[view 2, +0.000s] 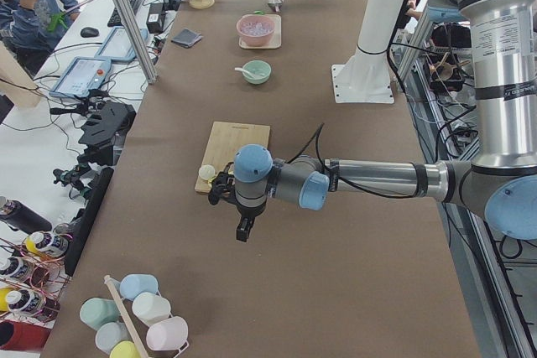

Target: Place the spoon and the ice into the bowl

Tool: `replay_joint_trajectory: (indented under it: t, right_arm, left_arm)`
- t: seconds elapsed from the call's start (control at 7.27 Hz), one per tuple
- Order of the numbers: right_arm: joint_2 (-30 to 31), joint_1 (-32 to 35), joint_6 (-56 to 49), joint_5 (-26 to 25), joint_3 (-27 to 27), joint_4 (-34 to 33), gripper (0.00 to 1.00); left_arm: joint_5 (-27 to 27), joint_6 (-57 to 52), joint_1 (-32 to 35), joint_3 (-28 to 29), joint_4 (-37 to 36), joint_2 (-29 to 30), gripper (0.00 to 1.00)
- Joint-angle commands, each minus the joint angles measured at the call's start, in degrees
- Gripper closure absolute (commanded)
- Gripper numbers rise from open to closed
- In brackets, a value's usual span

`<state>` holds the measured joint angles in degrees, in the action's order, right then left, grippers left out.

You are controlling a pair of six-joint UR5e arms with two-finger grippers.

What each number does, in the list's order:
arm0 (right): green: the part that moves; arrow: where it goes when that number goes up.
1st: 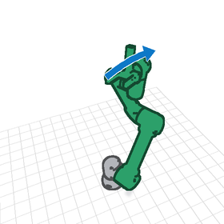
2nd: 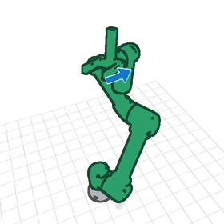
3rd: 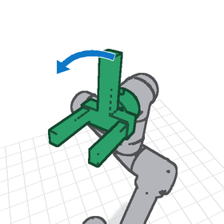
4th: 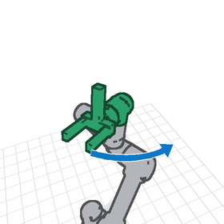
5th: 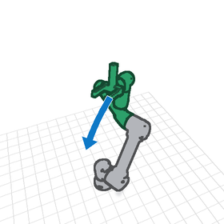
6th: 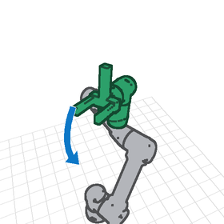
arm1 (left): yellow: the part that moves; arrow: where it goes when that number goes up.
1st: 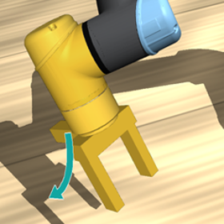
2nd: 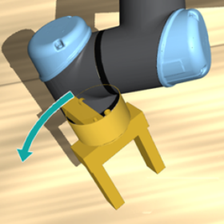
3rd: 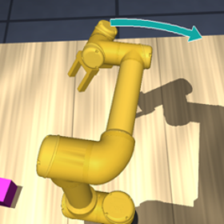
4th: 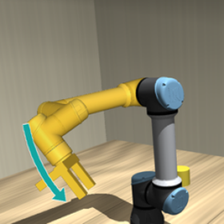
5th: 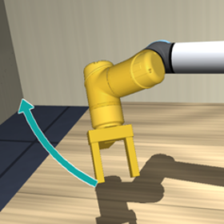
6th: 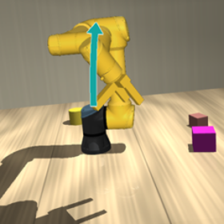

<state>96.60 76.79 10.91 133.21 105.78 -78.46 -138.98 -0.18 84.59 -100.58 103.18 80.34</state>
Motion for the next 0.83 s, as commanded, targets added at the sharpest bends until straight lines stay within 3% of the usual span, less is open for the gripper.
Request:
replay_joint_trajectory:
  t: [0.0, 0.14, 0.41, 0.55, 0.69]
  right_arm:
    - [-1.3, 0.5, -1.8, -1.2, -3.3, 0.3, 0.0]
    - [-2.2, 1.6, -4.2, -0.9, -5.9, 0.7, 0.0]
    - [-3.3, 3.8, -4.8, -0.2, -6.4, 0.6, 0.0]
    - [-3.4, 4.1, -4.8, -0.3, -6.5, 0.6, 0.0]
    - [-4.0, 4.1, -4.8, -0.5, -6.6, 0.5, 0.0]
  left_arm:
    - [-6.1, 5.3, 2.3, -0.4, -0.8, 1.0, 0.02]
    - [-5.5, 5.5, 2.3, -0.1, -0.8, 1.0, 0.02]
    - [-4.7, 5.4, 2.4, -0.3, -0.3, 0.6, 0.02]
    - [-0.8, 5.5, 2.3, -0.4, -0.2, 0.9, 0.02]
    - [-0.7, 5.5, 2.3, 0.5, 0.1, 0.9, 0.02]
